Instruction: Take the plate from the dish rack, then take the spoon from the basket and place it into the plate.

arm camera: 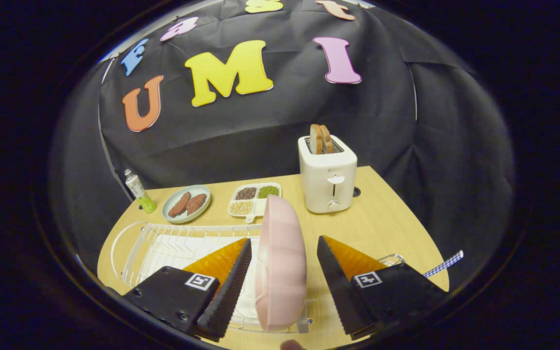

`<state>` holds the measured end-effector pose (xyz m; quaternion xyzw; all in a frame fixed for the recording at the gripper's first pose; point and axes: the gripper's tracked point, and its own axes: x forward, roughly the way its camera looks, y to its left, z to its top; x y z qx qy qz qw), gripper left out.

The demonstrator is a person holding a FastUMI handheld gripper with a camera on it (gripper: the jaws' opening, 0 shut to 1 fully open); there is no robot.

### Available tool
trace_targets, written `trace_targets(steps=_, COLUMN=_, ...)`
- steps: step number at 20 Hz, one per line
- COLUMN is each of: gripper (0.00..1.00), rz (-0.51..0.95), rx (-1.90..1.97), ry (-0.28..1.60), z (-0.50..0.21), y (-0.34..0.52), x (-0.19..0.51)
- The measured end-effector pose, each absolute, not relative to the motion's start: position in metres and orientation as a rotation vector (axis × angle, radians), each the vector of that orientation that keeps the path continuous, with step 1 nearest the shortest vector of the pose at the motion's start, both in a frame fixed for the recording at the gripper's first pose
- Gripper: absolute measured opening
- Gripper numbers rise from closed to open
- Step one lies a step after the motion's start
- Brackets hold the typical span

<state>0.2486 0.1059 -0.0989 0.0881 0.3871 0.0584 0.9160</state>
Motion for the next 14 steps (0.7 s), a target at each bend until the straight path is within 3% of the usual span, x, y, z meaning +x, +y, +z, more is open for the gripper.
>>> trace_targets(steps=2, gripper=0.75, rz=0.102, rx=0.182, ry=0.806, z=-0.098, y=0.106, x=0.247)
trace_targets(steps=5, gripper=0.40, rz=0.038, rx=0.173, ry=0.823, z=-0.097, y=0.099, x=0.244)
trace_targets(steps=14, gripper=0.34, rz=-0.118, rx=0.001, ry=0.815, z=-0.070, y=0.096, x=0.242)
